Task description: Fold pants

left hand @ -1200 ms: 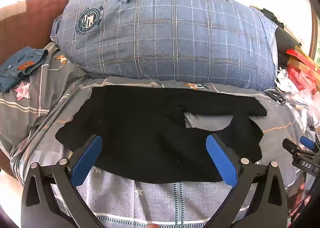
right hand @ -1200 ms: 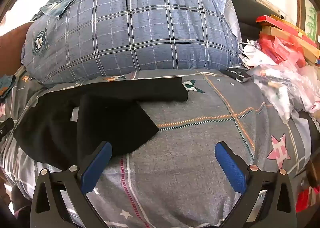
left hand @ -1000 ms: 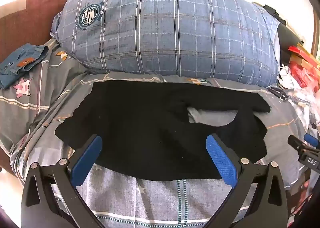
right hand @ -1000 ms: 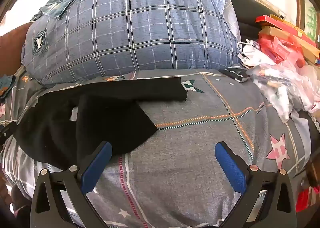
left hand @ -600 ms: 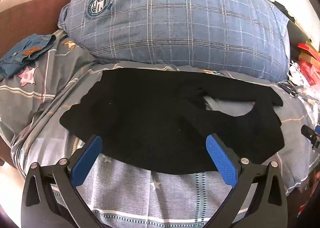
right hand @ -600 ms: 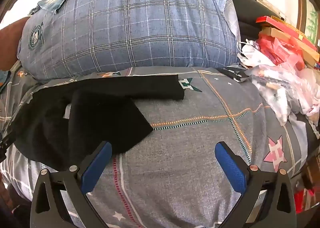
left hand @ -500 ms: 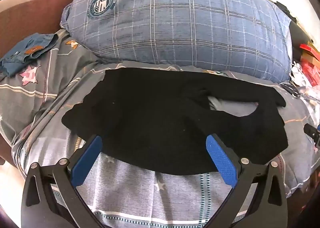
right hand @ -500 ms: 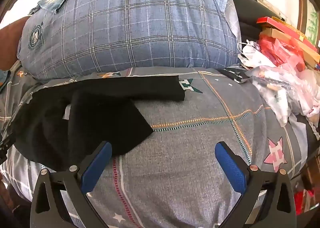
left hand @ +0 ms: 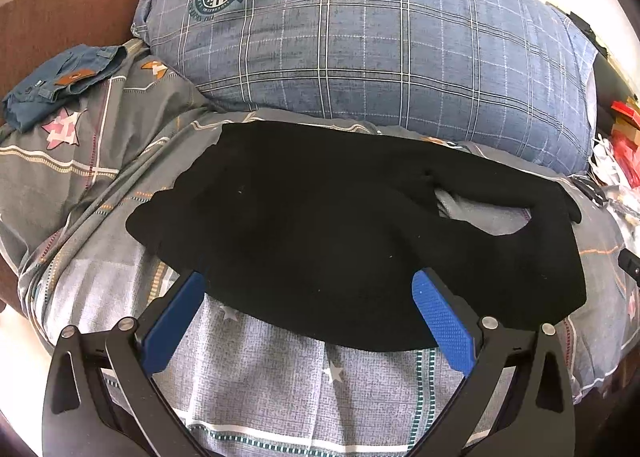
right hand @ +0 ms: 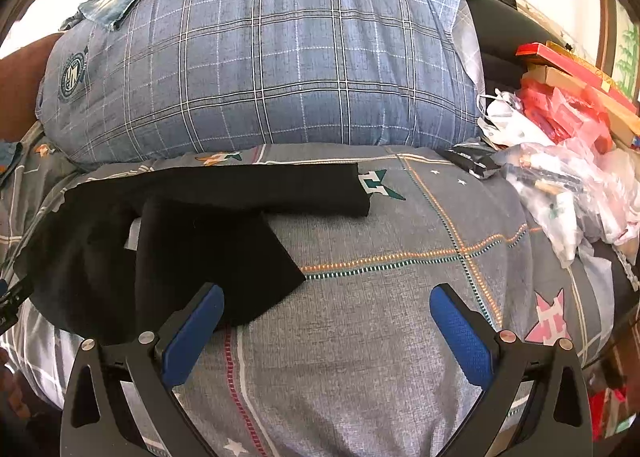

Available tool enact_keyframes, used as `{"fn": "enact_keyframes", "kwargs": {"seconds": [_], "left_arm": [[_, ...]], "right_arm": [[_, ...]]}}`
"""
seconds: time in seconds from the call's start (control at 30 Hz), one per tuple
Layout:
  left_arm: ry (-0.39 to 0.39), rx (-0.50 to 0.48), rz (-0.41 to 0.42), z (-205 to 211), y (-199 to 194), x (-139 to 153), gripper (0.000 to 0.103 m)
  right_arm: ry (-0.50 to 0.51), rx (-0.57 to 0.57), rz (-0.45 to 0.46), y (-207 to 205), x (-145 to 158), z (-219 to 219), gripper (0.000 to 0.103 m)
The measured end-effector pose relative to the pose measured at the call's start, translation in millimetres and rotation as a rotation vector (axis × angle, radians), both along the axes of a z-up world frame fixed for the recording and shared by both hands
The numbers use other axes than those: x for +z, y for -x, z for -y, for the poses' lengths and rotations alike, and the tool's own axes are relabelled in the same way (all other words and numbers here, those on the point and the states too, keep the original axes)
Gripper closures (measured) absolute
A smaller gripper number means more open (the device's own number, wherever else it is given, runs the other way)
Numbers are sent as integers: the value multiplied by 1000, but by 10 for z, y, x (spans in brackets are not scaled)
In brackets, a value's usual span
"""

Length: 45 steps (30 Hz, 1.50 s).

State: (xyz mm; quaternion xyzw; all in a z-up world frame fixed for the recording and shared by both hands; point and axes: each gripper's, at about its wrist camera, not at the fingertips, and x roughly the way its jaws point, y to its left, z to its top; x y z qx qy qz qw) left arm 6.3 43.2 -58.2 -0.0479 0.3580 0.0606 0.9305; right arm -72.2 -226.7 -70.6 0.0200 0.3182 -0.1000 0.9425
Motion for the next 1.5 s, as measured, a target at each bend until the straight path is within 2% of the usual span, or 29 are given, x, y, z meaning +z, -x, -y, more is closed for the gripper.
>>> {"fn": "enact_keyframes", "kwargs": {"seconds": [1.5], "left_arm": [[23,-42,-9,104,-78,98,0]], "right_arm": [[-7,-6,0,38,-2,24,0]]}}
